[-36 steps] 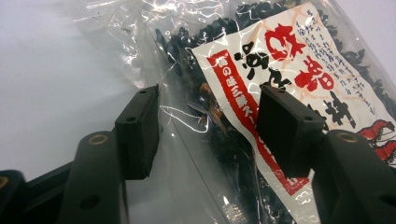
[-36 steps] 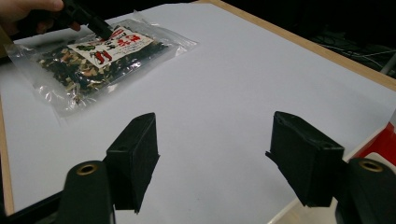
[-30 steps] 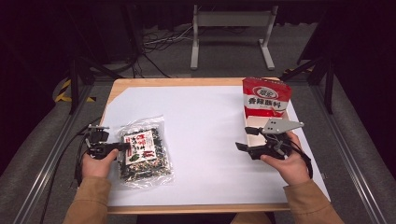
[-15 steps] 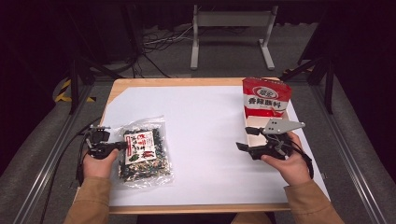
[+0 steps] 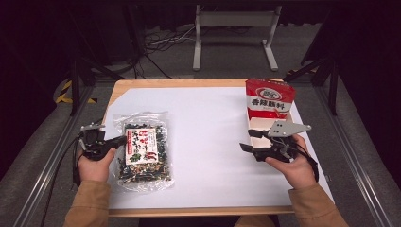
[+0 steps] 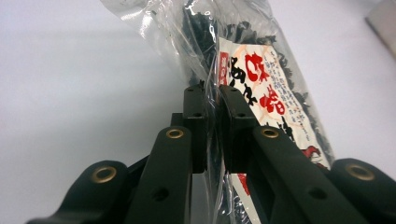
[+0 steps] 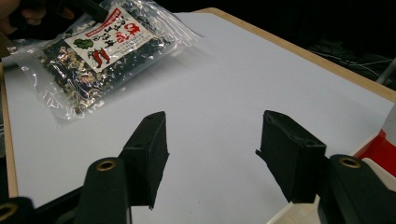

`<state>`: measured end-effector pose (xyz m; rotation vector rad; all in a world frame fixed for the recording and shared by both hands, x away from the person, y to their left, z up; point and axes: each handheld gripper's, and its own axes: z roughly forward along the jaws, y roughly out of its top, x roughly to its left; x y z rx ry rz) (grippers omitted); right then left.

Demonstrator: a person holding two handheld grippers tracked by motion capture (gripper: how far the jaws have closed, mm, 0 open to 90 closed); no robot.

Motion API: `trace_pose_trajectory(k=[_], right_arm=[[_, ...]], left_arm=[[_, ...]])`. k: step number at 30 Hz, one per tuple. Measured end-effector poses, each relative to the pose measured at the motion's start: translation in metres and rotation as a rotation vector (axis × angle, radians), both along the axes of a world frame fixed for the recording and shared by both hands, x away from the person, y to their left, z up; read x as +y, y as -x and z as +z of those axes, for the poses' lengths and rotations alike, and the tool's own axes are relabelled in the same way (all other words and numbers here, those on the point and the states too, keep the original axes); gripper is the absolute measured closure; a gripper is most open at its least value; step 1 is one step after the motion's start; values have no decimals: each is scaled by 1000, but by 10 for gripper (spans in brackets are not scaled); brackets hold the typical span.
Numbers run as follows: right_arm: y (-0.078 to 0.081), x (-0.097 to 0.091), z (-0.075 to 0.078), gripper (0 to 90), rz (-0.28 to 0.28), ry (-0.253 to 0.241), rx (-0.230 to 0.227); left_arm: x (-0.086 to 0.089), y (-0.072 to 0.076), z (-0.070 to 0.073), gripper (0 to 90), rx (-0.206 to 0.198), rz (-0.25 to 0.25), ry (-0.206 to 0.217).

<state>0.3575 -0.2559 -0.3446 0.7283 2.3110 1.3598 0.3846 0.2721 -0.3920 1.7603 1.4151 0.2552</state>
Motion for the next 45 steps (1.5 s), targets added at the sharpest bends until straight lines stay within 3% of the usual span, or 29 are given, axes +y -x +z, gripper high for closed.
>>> trace_pose_trajectory(k=[3, 7, 12, 20, 23, 27, 35, 39, 45], right_arm=[[2, 0, 1, 465, 3, -10, 2], [2, 0, 2, 480, 8, -18, 2], [4, 3, 3, 498, 17, -18, 6], [6, 9, 2, 502, 36, -22, 17], [8, 12, 2, 494, 39, -30, 38], [9, 17, 2, 464, 35, -42, 30], [11, 24, 3, 439, 54, -62, 21], [12, 30, 4, 432, 74, -99, 15], [10, 40, 3, 409, 92, -110, 19]], left_arm=[[-1, 9, 12, 828, -48, -8, 11], [-3, 15, 21, 838, -88, -14, 14], [-9, 26, 36, 845, -168, -39, 28], [-24, 45, 60, 852, -278, -87, 36], [-30, 50, 66, 853, -302, -104, 37], [-39, 57, 75, 855, -345, -142, 39], [-58, 68, 86, 856, -395, -190, 34], [-68, 70, 89, 856, -406, -225, 45], [-79, 71, 91, 856, -418, -258, 57]])
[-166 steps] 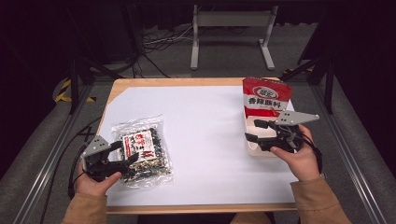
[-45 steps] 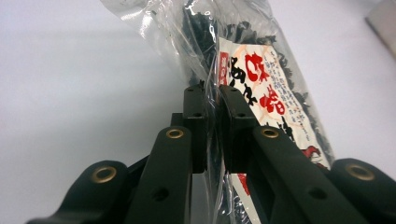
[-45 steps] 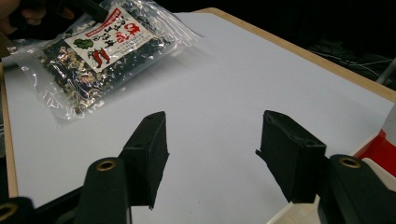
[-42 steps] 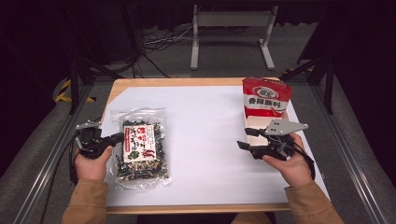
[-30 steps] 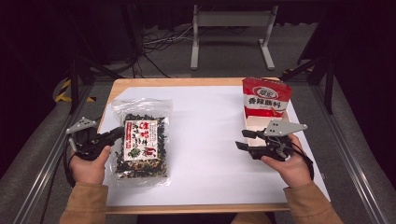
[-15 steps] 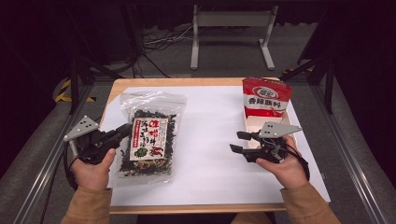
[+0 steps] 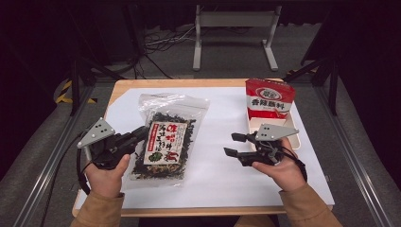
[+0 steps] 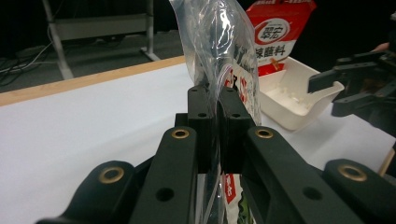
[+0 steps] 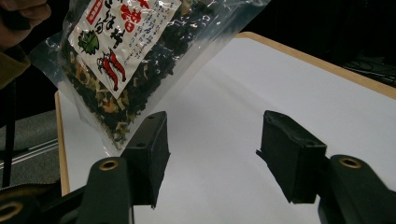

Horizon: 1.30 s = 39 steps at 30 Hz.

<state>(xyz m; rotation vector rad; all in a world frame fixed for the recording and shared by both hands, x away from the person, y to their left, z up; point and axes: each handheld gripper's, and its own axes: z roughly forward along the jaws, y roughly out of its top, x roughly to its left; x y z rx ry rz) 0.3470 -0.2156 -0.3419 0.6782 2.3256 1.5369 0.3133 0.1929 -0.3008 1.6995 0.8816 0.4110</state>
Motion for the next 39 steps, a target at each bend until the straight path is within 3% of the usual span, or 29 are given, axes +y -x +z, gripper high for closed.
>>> trace_pose_trajectory(k=[17, 22, 32, 39], right_arm=[[-10, 31, -11, 355, 86, -40, 65], [-11, 39, -12, 357, 107, -57, 84], [-16, 50, -17, 359, 129, -99, 117], [-22, 53, -20, 372, 150, -178, 171]], left_arm=[[-30, 5, 9, 856, -43, -98, 33], [-36, 7, 10, 856, -68, -119, 43], [-40, 8, 8, 855, -74, -135, 45], [-39, 9, 8, 854, -97, -143, 43]])
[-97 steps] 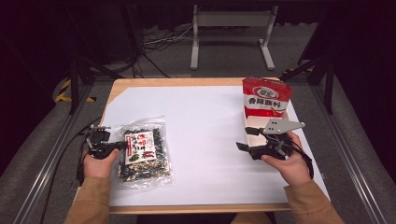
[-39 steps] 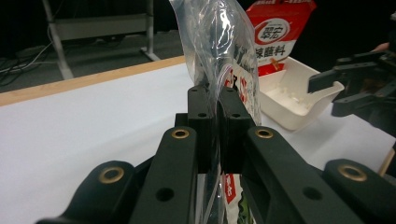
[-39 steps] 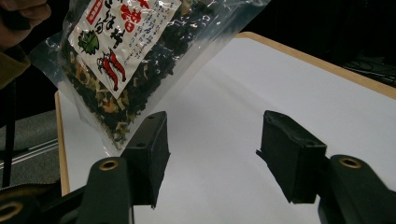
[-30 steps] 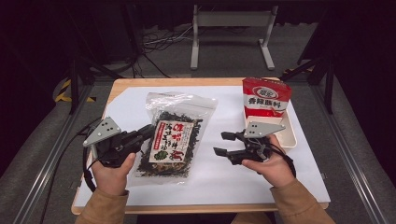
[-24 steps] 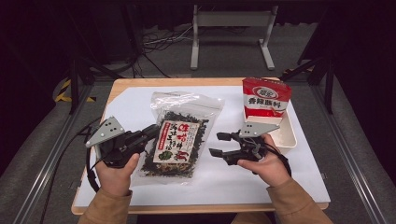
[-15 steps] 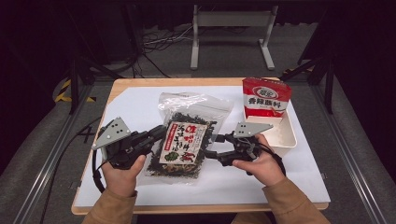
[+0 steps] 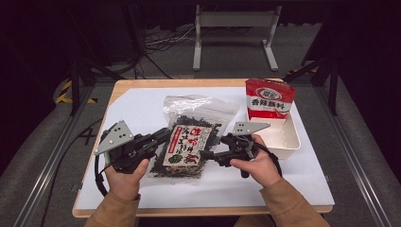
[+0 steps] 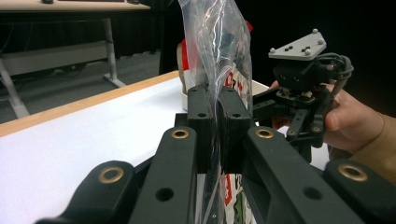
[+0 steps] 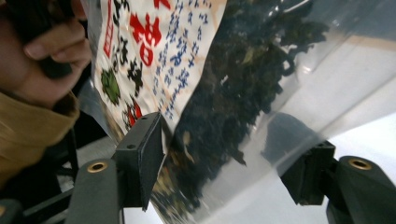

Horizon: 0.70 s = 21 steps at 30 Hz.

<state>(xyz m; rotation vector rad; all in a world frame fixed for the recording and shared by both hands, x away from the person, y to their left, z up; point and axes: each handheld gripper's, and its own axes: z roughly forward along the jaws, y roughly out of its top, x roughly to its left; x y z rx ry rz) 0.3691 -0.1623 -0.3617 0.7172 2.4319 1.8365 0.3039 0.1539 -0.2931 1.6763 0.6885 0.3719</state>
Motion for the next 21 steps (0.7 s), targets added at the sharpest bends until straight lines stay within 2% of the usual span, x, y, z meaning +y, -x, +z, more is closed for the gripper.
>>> trace_pose_trajectory(k=[5, 6, 8, 9, 13, 21], right_arm=[[1, 3, 1, 454, 32, 14, -3], [1, 3, 3, 529, 62, 26, -17], [2, 2, 5, 557, 74, 33, -22], [2, 2, 5, 557, 74, 33, -22], [0, -3, 8, 654, 110, 21, -2], [4, -10, 13, 724, 152, 25, -23]], left_arm=[[0, -1, -1, 854, 7, -2, 0], [0, -1, -2, 853, 7, -2, -2], [0, -1, -2, 852, 9, -2, -2], [0, -1, -2, 852, 9, -2, 1], [1, -3, -3, 851, 12, 2, 1], [3, -7, -6, 837, 35, -4, 8]])
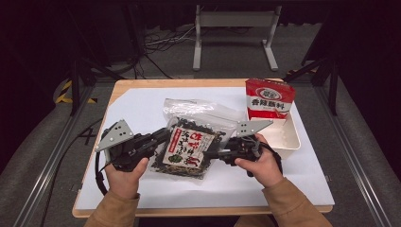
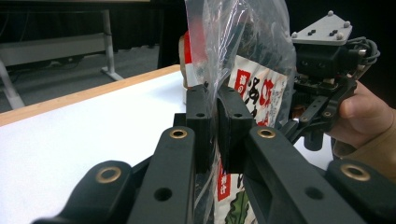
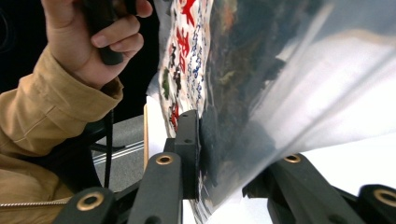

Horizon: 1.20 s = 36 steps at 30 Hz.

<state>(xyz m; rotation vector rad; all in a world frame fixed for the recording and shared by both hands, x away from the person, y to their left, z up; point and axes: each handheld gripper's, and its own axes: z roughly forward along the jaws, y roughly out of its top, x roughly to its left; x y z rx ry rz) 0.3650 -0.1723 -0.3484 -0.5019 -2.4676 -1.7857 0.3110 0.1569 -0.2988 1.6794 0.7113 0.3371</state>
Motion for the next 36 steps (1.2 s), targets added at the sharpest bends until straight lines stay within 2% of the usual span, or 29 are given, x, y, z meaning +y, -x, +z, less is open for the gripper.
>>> trace_pose_trajectory(k=[6, 8, 11, 18, 20, 28, 36], right_arm=[[1, -5, 4, 736, 6, 9, -3], [2, -10, 7, 738, -6, 21, -4], [2, -20, 10, 741, -43, 58, -13], [5, -41, 21, 741, -101, 109, -44], [5, -44, 22, 741, -107, 112, -48], [9, -71, 38, 741, -192, 158, -84], [10, -86, 54, 742, -243, 181, -118]], left_arm=[[2, -1, -1, 755, -11, 20, -8], [6, -2, -1, 735, -12, 13, 11], [8, -1, -1, 697, -17, 17, 7], [8, -2, -4, 633, -24, 37, -24], [8, -3, -5, 627, -22, 40, -24], [11, -7, -10, 592, -17, 59, -49], [16, -11, -16, 563, -25, 77, -58]])
